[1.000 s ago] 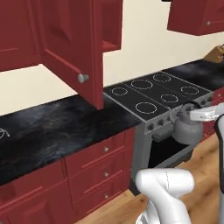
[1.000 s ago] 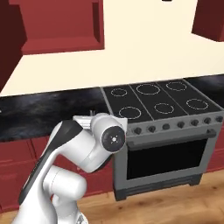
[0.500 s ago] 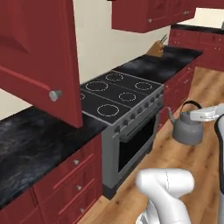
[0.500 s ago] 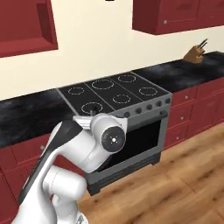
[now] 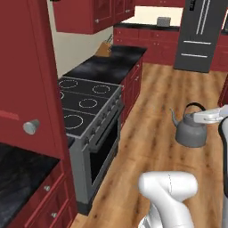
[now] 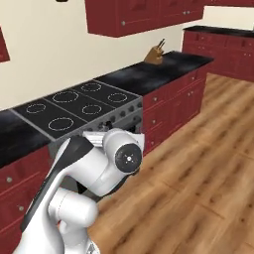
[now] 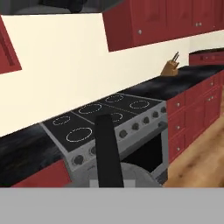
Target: Open the cabinet, pick the kettle from the cabinet, and place it in the sink.
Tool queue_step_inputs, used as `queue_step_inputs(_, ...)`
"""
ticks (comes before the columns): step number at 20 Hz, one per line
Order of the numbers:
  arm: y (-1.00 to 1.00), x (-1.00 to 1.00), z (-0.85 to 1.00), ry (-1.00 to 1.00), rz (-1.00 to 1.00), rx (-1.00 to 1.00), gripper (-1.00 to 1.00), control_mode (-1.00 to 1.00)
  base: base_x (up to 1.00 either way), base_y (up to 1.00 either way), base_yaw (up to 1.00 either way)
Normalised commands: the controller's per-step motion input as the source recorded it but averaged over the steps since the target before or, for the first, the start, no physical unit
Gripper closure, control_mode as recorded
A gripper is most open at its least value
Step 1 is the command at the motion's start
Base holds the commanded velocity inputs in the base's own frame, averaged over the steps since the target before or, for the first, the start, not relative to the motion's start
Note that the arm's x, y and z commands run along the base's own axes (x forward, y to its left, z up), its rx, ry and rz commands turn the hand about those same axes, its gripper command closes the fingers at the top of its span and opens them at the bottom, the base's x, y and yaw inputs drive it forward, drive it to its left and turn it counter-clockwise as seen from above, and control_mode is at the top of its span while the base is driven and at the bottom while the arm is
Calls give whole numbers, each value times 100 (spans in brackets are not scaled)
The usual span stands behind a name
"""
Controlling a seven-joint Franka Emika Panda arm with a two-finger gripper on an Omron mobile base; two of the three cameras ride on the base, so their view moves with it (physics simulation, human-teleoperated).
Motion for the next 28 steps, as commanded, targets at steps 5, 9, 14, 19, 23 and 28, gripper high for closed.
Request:
queue_step_inputs(5,0,0,0,0,0,0,100,100,0,9,-50)
queue_step_inputs(9,0,0,0,0,0,0,100,100,0,8,-43)
queue_step_inputs(14,0,0,0,0,0,0,100,100,0,11,-46)
queue_step_inputs(19,0,0,0,0,0,0,100,100,-1,13,-36)
queue_step_inputs(23,0,0,0,0,0,0,100,100,-5,1,-1)
queue_step_inputs(28,0,0,0,0,0,0,100,100,16,9,-9)
